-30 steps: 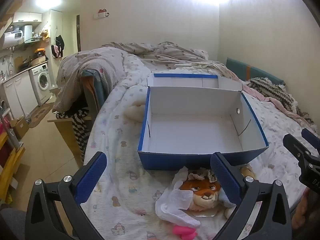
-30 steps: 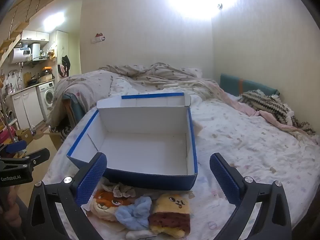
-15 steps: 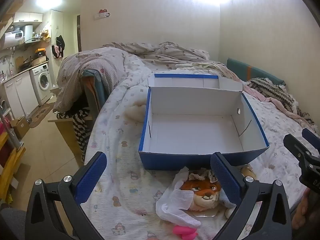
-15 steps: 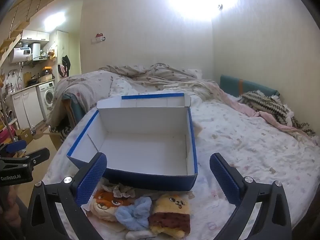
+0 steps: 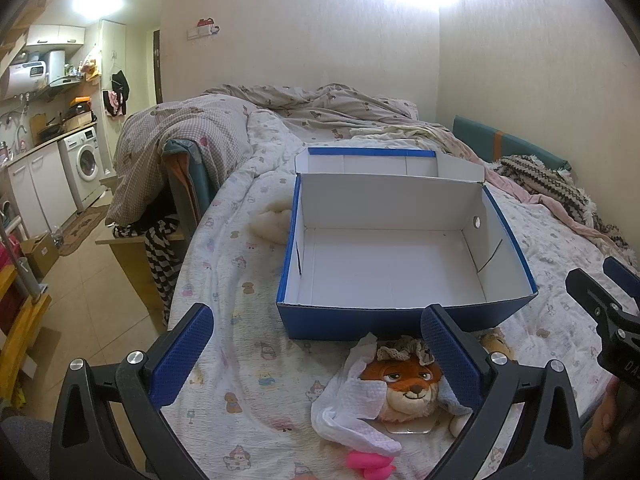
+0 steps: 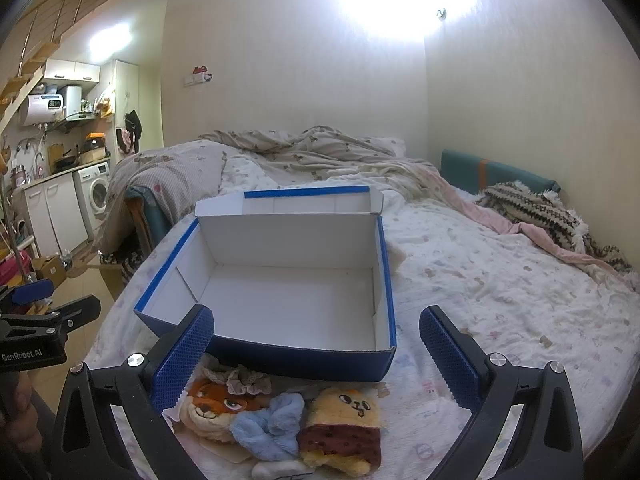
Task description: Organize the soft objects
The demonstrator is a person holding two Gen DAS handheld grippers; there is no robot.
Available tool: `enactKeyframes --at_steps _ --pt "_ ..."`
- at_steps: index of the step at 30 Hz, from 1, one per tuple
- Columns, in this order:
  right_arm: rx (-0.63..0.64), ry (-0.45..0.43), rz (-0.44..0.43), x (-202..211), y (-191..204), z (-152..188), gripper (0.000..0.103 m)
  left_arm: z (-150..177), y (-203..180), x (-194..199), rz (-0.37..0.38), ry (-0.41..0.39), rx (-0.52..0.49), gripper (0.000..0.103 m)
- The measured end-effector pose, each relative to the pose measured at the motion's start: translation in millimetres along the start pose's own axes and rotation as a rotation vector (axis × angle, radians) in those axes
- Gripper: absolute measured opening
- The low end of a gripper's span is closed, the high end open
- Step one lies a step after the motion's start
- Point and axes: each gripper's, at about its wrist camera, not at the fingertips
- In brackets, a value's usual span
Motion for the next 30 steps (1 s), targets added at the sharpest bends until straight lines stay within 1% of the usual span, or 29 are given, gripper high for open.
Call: enactKeyframes --at_steps 30 --pt "0.008 0.010 -0.004 1.5 1.9 -0.4 0.103 2.3 1.7 0.1 0.000 0.004 -0.001 0.103"
Point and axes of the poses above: each gripper's, at about its wrist camera, not at the fingertips, and x roughly against the way its jaws point, y to its left, z to its underside, and after that the axes turned 6 degrees about x, right-handed
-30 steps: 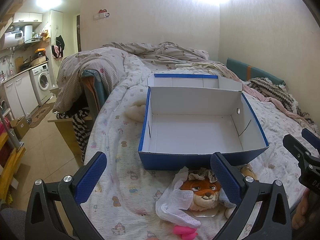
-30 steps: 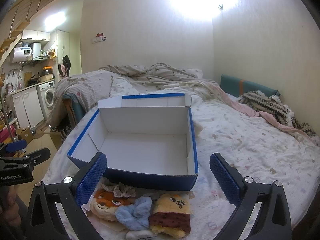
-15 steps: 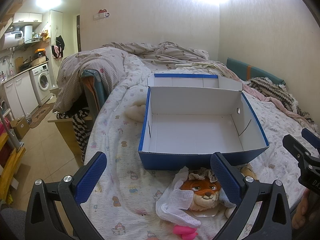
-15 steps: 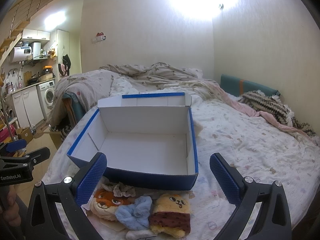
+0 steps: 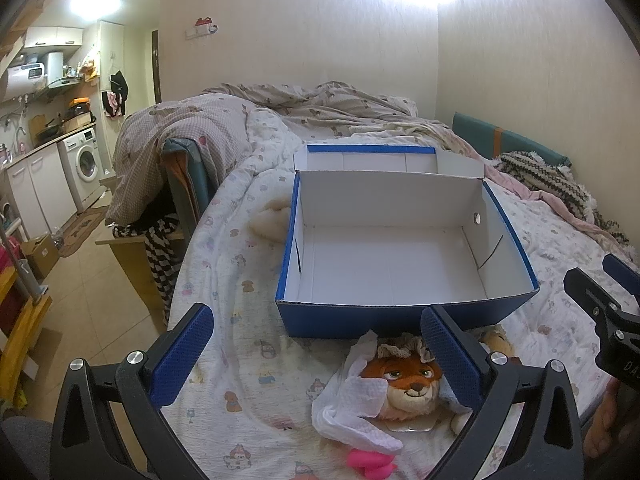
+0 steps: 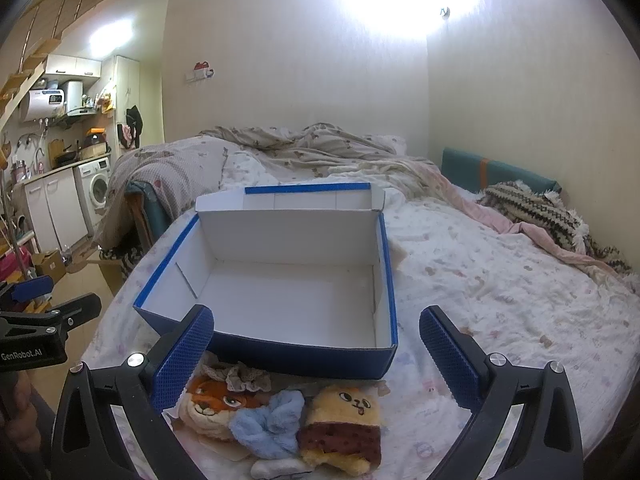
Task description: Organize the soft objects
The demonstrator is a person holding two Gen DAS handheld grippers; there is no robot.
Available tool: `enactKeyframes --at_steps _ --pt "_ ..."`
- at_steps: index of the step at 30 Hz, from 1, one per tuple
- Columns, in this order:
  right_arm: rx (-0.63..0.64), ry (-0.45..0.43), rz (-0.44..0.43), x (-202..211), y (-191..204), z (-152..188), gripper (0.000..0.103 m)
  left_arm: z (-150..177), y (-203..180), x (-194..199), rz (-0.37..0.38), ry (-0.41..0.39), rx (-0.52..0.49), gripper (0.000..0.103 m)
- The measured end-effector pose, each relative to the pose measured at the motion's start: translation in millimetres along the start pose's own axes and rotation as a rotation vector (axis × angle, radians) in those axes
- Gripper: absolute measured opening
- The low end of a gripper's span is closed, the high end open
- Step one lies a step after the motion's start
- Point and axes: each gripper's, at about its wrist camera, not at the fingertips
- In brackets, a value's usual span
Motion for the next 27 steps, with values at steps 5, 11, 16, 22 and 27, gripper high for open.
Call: enactKeyframes --at_steps 5,11,16,22,27 --pt "0.000 -0.001 0.001 -0.5 -0.1 0.2 0.103 1.1 0.6 -2.3 -0.002 0.001 -0.003 0.103" --pt "0.000 -0.001 0.001 -0.7 0.1 0.0 0.103 4.6 1.3 -0.6 -0.001 0.002 -0.003 0.103" --pt "-0.001 -0.001 0.002 -0.5 0.5 -0.2 0.103 4.5 1.1 -0.8 -0.001 0.003 -0.004 0.103" --pt "0.001 -0.002 0.001 -0.3 0.8 -0.4 0.103 3.6 2.1 -2.7 -0.001 0.004 -0.003 0.103" --pt "0.001 -0.002 0.001 0.6 -0.6 -0.9 0.103 3.0 1.3 -3.0 -0.001 0.005 -0.004 0.103"
Point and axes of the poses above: each gripper's, at about its wrist camera, not at the fingertips, and x roughly against the way its jaws point, y to its left, z to its underside, and after that the axes turned 6 degrees about x, right-handed
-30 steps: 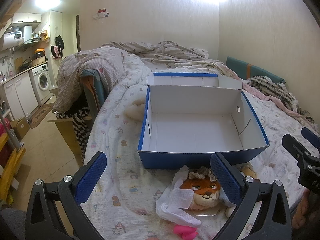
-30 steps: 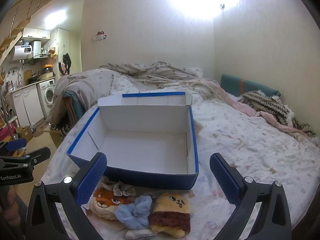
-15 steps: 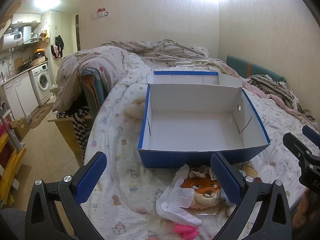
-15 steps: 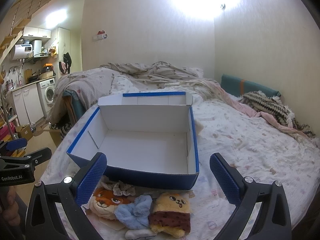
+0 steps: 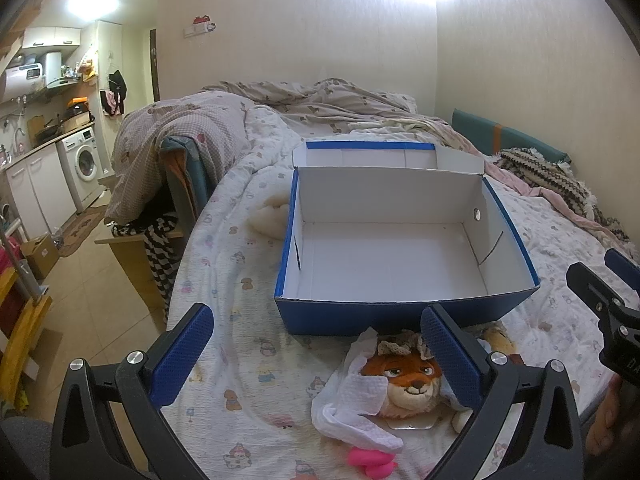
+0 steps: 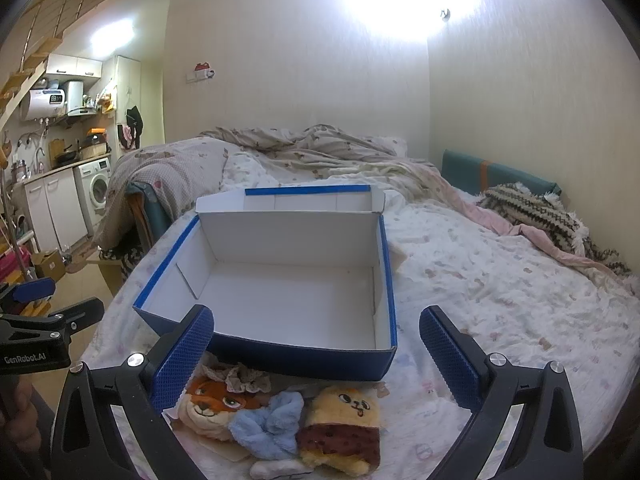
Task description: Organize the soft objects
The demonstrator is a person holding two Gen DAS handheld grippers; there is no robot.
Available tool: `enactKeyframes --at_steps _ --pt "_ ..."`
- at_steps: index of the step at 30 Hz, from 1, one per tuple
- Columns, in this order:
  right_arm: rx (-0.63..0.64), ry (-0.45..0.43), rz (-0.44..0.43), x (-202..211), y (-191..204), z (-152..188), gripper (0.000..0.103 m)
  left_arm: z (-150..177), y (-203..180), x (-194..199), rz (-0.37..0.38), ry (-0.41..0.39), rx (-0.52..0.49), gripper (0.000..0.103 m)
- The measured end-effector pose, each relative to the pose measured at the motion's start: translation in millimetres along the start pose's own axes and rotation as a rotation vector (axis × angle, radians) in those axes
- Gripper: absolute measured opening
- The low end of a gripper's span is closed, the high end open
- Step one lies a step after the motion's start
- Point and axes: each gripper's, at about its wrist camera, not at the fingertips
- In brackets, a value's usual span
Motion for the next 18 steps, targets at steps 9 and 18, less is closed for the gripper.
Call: enactKeyframes --at_steps 9,18 --pt "-0.026 0.031 0.009 -7 -7 -2 0.103 3 5 -10 -0.020 0.039 0.029 0.103" --pt "-0.122 0.264 0.010 -52 -34 15 0.103 3 61 -47 -0.210 0.225 0.227 0.103"
Point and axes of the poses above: each gripper's, at about its wrist camera, not at the fingertips, and x roughly against the way its jaws point, y to its left, z to its underside, and after that the axes turned 6 degrees about x, right-handed
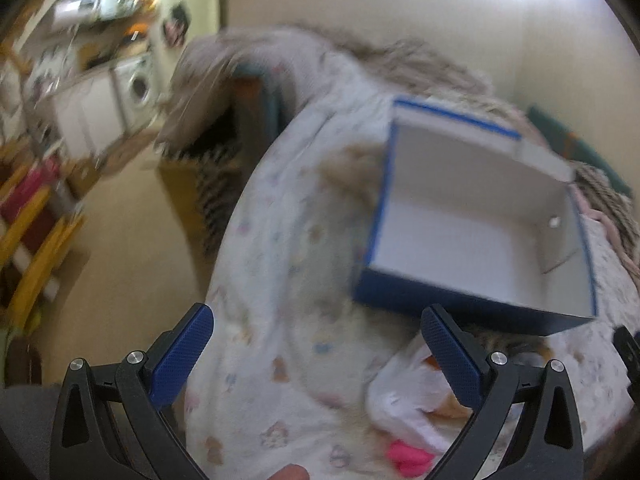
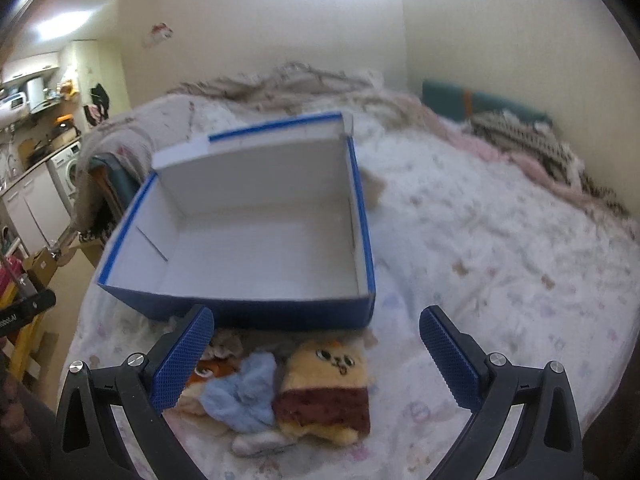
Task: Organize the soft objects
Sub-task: 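Grasp the white tissue with the left tool while the right tool grasps the yellow bear plush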
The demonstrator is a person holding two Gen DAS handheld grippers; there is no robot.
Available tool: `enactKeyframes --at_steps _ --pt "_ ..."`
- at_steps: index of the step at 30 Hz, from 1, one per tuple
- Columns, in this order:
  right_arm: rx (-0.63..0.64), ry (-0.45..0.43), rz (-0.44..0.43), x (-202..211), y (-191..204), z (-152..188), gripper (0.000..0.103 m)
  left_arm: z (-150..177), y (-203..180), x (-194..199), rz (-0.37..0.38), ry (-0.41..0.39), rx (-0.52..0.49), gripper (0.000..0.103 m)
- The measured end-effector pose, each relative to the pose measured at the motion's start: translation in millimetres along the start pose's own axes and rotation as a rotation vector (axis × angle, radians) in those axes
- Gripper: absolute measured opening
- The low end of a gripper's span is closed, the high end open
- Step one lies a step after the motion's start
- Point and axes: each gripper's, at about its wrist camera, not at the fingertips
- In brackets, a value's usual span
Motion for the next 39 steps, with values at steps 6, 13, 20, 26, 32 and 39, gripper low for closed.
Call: enactKeyframes --at_steps 6,13,20,26,32,39 --pt "-0.005 0.066 0.009 -12 -8 9 0.103 14 -9 -41 0.048 0.220 -0.077 0.103" --pt "-0.050 0.175 -0.019 -27 -25 18 0.103 45 -47 -86 0.112 0.476 -0.225 0.074" --pt "-0.182 0.459 -0.165 -80 -55 41 0.103 63 -63 -91 0.133 0.534 -0.301 0.058" --pt "-0.225 0.597 -0.244 -123 -47 58 0.103 67 -65 -98 0.149 0.547 -0.336 0.019" --pt "-0.256 0.654 -0.298 -149 -36 69 0.103 53 -61 -90 0.145 0.479 -0.327 0.010" --pt "-0.158 0.614 -0.277 -146 -12 64 0.084 34 -52 -68 0.070 0.353 -0.361 0.009"
Point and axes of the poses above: each gripper's, at about its wrist camera, not at the fingertips, and x roughly against the way its jaws point, y to its left, z to its underside, and after that the axes turned 6 degrees about x, right-handed
